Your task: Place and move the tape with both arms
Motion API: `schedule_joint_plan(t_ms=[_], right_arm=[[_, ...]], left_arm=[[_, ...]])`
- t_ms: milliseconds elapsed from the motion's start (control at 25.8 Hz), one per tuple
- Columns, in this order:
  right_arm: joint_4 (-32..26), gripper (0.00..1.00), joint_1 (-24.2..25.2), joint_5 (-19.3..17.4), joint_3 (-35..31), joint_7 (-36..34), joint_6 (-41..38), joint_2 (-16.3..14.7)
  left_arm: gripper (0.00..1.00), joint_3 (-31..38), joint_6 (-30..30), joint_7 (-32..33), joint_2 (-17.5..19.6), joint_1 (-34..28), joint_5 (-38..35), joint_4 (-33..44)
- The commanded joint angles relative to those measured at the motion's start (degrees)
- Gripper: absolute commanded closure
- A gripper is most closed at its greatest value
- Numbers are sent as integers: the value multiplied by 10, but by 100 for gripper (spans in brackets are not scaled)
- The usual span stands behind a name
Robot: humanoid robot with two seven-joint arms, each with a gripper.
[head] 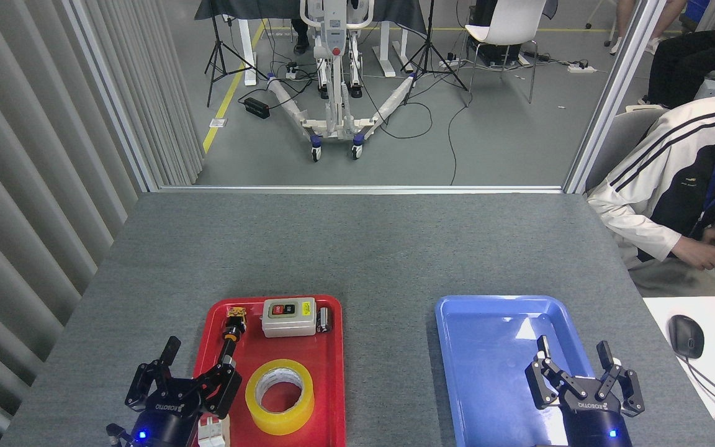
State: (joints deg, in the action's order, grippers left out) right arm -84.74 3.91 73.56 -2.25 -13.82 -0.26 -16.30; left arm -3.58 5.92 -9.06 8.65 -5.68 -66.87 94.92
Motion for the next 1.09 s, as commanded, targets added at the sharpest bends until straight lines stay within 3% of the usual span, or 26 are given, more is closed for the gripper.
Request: schedule_joint_plan(t_ms=[0, 698, 1047], right_arm=[[-1, 0, 0, 2, 0, 0, 1, 0], [-2, 0, -15, 3, 1, 1, -15, 0], [-2, 0, -15, 3, 1, 2, -16, 2]], left_arm=[[0, 10, 1, 1, -3, -5, -1, 2], [0, 2, -25, 34, 3, 12, 7, 4], [0, 8, -24, 68, -21, 16, 5, 6]])
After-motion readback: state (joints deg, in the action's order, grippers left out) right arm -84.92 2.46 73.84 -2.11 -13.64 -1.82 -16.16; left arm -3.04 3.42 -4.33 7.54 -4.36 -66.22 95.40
